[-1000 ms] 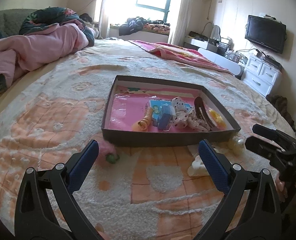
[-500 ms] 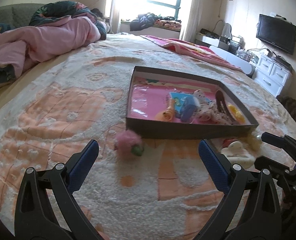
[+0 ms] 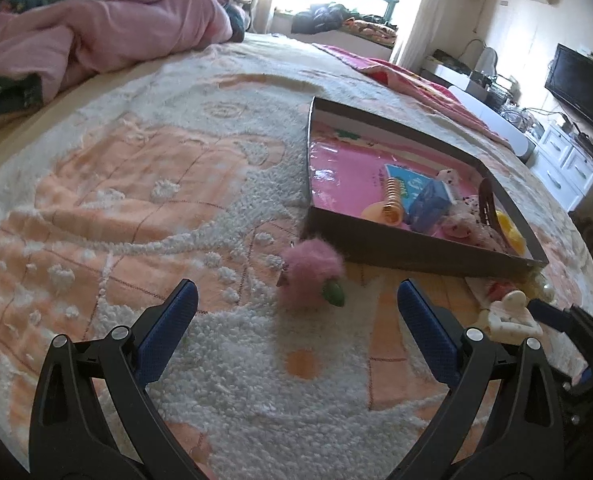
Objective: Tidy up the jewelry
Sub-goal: 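Grasp the pink pom-pom hair tie with the left tool while the right tool grasps the white claw clip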
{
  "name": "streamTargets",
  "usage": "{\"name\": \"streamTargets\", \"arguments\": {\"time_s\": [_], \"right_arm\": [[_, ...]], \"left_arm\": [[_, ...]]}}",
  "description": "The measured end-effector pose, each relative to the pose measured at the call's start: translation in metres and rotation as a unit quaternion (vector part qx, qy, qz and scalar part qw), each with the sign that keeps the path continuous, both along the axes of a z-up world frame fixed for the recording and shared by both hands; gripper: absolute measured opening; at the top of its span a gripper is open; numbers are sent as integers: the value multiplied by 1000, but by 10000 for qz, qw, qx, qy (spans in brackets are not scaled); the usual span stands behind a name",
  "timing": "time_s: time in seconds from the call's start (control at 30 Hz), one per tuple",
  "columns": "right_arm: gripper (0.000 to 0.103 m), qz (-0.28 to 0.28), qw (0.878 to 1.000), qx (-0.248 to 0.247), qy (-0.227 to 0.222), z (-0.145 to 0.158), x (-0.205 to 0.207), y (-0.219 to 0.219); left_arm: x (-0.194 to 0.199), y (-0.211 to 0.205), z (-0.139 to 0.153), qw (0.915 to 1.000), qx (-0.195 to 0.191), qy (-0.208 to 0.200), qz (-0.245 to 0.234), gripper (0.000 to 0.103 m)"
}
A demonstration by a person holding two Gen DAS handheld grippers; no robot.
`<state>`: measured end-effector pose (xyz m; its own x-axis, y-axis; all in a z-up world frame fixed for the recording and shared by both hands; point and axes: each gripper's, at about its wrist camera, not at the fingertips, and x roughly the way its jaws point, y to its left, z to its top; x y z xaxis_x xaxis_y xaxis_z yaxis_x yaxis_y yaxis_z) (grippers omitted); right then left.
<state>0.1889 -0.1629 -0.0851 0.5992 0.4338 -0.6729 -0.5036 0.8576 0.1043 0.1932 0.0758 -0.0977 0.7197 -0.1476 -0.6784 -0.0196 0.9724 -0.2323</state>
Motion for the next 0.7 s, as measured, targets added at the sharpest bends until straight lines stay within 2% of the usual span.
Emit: {"name": "streamTargets", "arguments": {"time_s": [0.17,0.27,0.33,0.43,0.47,0.5,0.57,0.6,0.63,0.7], "right_arm": [[71,10,10000,-37,64,-5,5,5],[68,44,9999,-21,99,-7,6,8],[65,68,9999,-34,68,-7,5,10],[55,134,9999,-58,50,-7,6,14],[45,183,9998,-59,57,-7,7,16],[41,289,9995,-58,93,-8,7,19],[40,394,9992,-99,61,-9,5,24],[38,484,9988,-97,53,-9,4,27],[38,542,9985,-92,35,-8,2,29],[37,675,9977,-56,-11,-7,-2,32]], "left_arm": [[9,0,-3,9999,-50,98,0,91],[15,-3,-6,9999,-53,146,-52,86],[17,-5,-7,9998,-31,192,-73,79],[18,-7,-9,9997,-12,223,-114,66],[19,-8,-9,9997,2,235,-121,59],[19,-8,-10,9996,27,256,-124,52],[18,-9,-9,9996,44,265,-116,45],[18,-9,-9,9996,14,253,-151,34],[18,-10,-9,9996,15,250,-165,29],[17,-11,-9,9995,33,236,-185,26]]}}
